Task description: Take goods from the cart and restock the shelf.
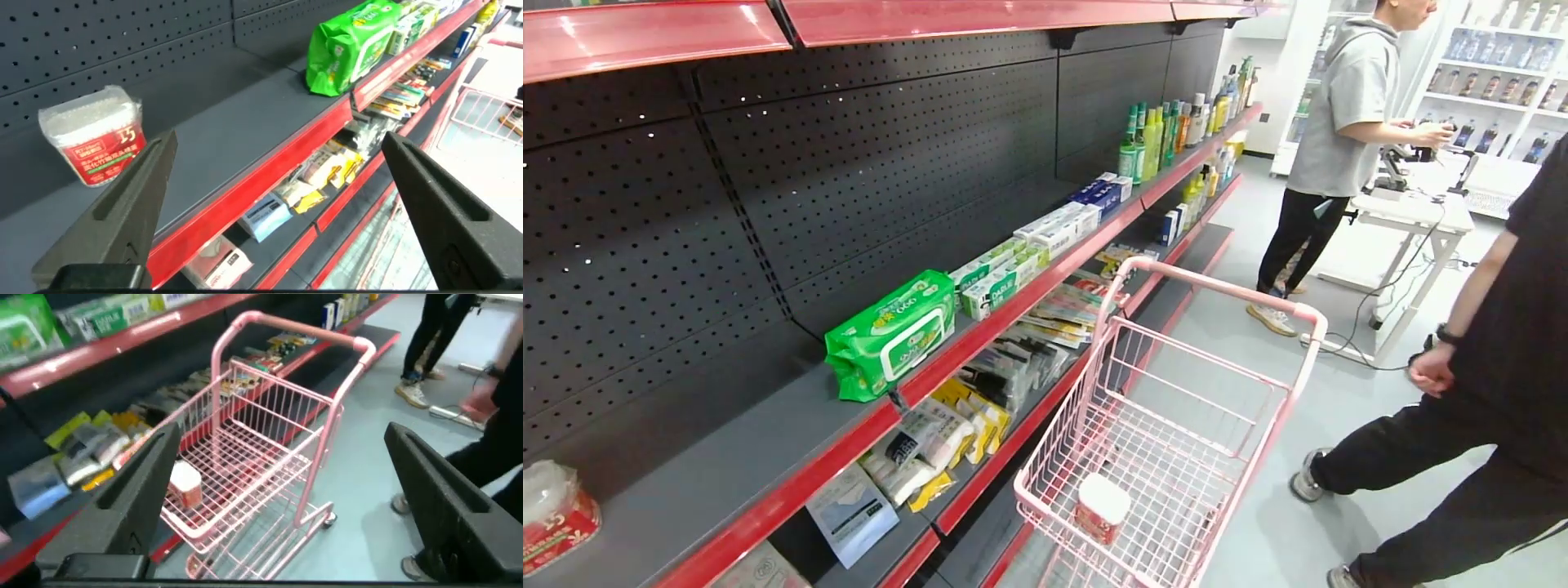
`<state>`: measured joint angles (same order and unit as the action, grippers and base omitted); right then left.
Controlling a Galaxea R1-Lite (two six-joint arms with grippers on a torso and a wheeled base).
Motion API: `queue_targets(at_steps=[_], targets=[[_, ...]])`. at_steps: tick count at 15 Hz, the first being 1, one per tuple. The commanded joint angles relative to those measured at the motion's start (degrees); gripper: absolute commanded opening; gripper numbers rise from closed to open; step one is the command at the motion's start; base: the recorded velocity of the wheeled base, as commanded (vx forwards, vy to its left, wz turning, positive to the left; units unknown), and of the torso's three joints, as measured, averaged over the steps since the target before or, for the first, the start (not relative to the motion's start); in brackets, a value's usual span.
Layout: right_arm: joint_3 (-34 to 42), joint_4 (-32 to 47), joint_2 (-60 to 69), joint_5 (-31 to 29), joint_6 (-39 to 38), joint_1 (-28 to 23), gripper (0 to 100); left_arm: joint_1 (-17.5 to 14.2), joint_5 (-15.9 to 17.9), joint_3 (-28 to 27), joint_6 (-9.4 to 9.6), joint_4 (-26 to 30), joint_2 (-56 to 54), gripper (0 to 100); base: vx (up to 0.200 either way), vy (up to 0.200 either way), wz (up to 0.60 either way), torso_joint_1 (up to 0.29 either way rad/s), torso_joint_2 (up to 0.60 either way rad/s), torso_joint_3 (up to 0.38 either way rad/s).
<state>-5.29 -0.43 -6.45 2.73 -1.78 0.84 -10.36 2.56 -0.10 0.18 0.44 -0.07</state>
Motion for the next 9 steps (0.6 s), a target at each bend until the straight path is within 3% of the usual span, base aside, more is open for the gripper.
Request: queue_targets(at_steps=[1, 3, 5, 6, 7, 9], targets=[[-37.07, -0.1, -43.21, -0.09, -5.6, 0.74, 100, -0.01, -0.01, 0.01, -0.01, 0.0, 0.07, 100, 0.0, 0.0, 0.0, 0.0, 0.0, 0.0], [-35.31, -1.07, -55.87, 0.96, 6.79, 3.03, 100, -0.01, 0.08, 0.01, 0.08, 0.0, 0.07, 100, 0.0, 0.0, 0.0, 0.0, 0.0, 0.0], [-36.37, -2.83, -72.83, 1.66, 6.35, 8.12, 100, -0.01, -0.01, 0.01, 0.08, 0.0, 0.07, 100, 0.0, 0.0, 0.0, 0.0, 0.0, 0.0], [-36.37, -2.83, -74.59, 2.02, 6.26, 8.74, 100, -0.01, -0.01, 0.01, 0.08, 0.0, 0.07, 100, 0.0, 0.0, 0.0, 0.0, 0.0, 0.0], [-37.07, -4.41, -88.74, 5.62, 7.67, 12.08, 100, -0.01, -0.01, 0.01, 0.08, 0.0, 0.07, 100, 0.0, 0.0, 0.0, 0.0, 0.0, 0.0], [-38.22, -12.49, -99.81, 5.62, 8.28, 15.68, 100, -0.01, -0.01, 0.01, 0.08, 0.0, 0.07, 100, 0.0, 0.0, 0.0, 0.0, 0.0, 0.0]])
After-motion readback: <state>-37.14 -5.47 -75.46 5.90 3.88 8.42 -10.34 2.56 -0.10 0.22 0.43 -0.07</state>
